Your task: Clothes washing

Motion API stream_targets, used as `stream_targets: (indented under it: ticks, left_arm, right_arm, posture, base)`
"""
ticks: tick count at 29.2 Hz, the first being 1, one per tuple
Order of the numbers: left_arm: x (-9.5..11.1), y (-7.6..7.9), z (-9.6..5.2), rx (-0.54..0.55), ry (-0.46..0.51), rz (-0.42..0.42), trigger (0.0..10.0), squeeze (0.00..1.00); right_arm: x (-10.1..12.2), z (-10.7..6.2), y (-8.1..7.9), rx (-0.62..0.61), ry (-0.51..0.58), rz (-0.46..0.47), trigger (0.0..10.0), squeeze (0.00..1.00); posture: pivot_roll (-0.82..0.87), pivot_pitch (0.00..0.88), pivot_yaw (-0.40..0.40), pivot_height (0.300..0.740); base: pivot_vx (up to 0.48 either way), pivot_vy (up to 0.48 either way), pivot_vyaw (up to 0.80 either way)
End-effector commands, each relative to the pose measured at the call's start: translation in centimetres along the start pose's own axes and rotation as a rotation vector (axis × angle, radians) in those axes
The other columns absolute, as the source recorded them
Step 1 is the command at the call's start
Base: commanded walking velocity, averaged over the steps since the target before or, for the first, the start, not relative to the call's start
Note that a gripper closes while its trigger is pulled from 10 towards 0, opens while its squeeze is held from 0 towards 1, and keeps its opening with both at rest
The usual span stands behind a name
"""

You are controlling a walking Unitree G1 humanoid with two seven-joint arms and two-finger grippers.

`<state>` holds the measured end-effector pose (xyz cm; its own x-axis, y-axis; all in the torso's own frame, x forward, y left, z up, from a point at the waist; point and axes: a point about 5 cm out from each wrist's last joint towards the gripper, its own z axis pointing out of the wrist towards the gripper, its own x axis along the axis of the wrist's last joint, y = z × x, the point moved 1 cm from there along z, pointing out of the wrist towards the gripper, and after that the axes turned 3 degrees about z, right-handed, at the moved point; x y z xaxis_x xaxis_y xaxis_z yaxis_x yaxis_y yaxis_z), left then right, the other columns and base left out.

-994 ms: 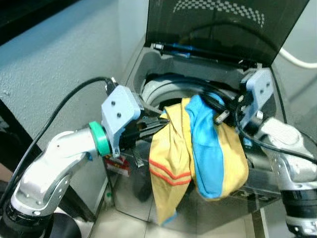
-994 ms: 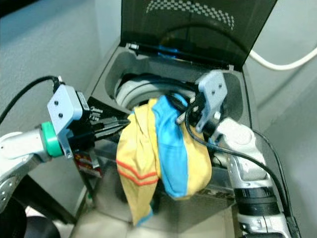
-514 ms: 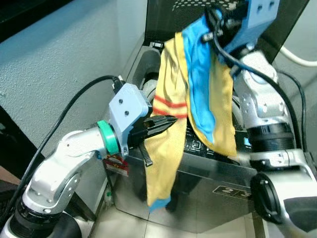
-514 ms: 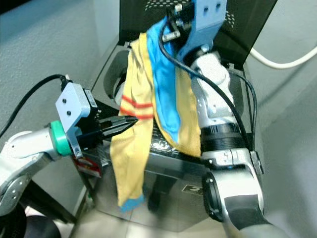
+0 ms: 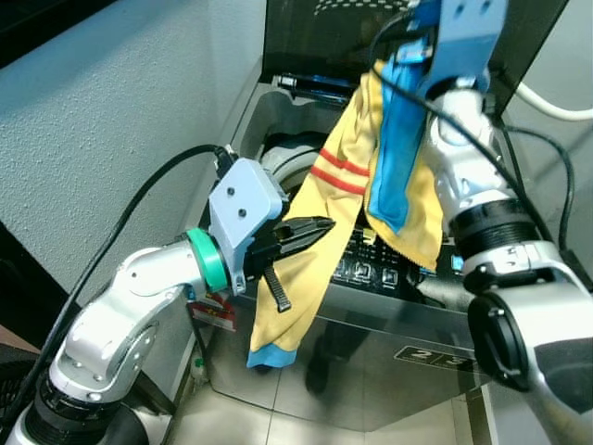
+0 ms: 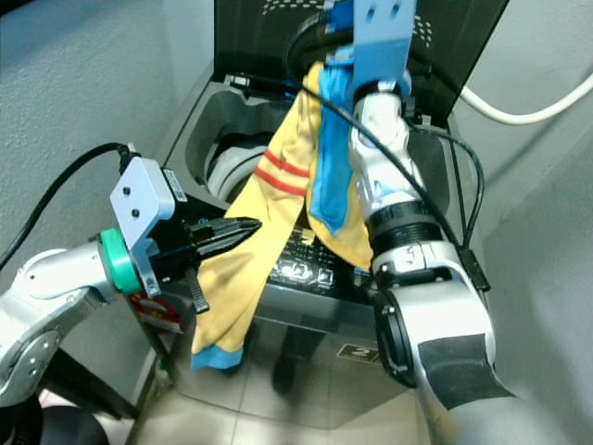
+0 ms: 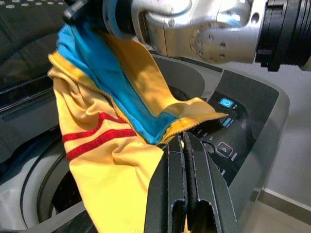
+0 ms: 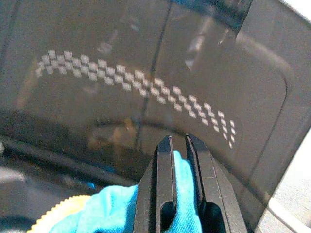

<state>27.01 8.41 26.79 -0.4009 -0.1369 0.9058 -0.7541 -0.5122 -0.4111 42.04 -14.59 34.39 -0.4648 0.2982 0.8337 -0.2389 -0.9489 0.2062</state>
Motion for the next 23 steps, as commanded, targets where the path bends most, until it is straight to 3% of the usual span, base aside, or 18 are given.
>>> stream_targets:
  ticks: [1,4,9,10,11,23]
  left_arm:
    - [-0.1,0.5,0.0,-0.015,-0.006,0.003,10.0,0.0]
    - [-0.1,0.6,0.0,-0.019,-0.008,0.001,10.0,0.0]
    - [-0.2,0.6,0.0,-0.021,-0.01,0.0,10.0,0.0]
    - [-0.2,0.6,0.0,-0.021,-0.01,0.0,10.0,0.0]
    - [-0.2,0.6,0.0,-0.023,-0.011,-0.001,10.0,0.0]
    - [-0.4,0.7,0.0,-0.028,-0.017,-0.006,10.0,0.0]
  right_arm:
    - [-0.7,-0.3,0.3,0.002,0.009,-0.041,10.0,0.0]
    - [-2.4,-1.1,-0.2,0.049,-0.024,-0.094,10.0,0.0]
    - [-3.0,-1.4,-0.4,0.069,-0.033,-0.111,10.0,0.0]
    - [-3.4,-1.6,-0.6,0.086,-0.037,-0.114,10.0,0.95]
    - [-3.6,-1.8,-0.6,0.108,-0.039,-0.115,10.0,1.0]
    - [-3.9,-1.9,-0.5,0.235,-0.043,-0.117,10.0,1.0]
  posture:
    - [0.1,0.092,-0.03,0.74]
    - [0.1,0.089,-0.025,0.74]
    - [0.1,0.089,-0.024,0.74]
    - [0.1,0.088,-0.023,0.74]
    - [0.1,0.09,-0.021,0.74]
    - [0.09,0.098,-0.018,0.74]
  base:
    - [0.0,0.0,0.0]
    - [0.0,0.0,0.0]
    - [0.0,0.0,0.0]
    - [0.0,0.0,0.0]
    - [0.0,0.0,0.0]
    - [0.0,0.0,0.0]
